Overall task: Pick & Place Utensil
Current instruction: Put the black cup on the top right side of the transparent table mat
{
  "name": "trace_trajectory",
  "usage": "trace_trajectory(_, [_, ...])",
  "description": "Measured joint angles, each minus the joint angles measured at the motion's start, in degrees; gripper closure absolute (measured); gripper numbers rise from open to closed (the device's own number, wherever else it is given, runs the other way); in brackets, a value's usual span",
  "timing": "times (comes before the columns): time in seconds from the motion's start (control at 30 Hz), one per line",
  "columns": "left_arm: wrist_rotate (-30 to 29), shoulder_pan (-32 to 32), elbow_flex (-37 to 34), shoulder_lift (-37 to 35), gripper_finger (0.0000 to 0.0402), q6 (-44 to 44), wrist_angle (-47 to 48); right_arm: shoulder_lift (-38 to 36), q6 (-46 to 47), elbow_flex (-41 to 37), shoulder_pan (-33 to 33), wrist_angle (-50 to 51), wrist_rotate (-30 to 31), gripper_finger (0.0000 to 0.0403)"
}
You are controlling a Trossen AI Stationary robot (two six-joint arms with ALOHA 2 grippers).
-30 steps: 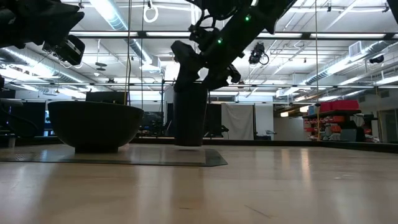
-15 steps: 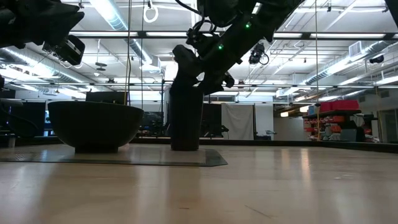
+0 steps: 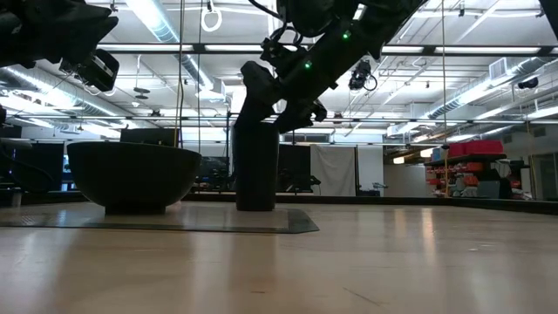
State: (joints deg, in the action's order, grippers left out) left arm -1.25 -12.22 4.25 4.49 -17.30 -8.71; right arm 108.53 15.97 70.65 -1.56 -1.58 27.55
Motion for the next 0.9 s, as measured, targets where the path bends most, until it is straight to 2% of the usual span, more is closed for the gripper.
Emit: trace_trajectory(0.9, [0.0, 0.0, 0.0, 0.0, 0.0356, 0.0, 0.0, 0.0, 0.5, 0.0, -0.1, 3.6, -3.4, 0.0003])
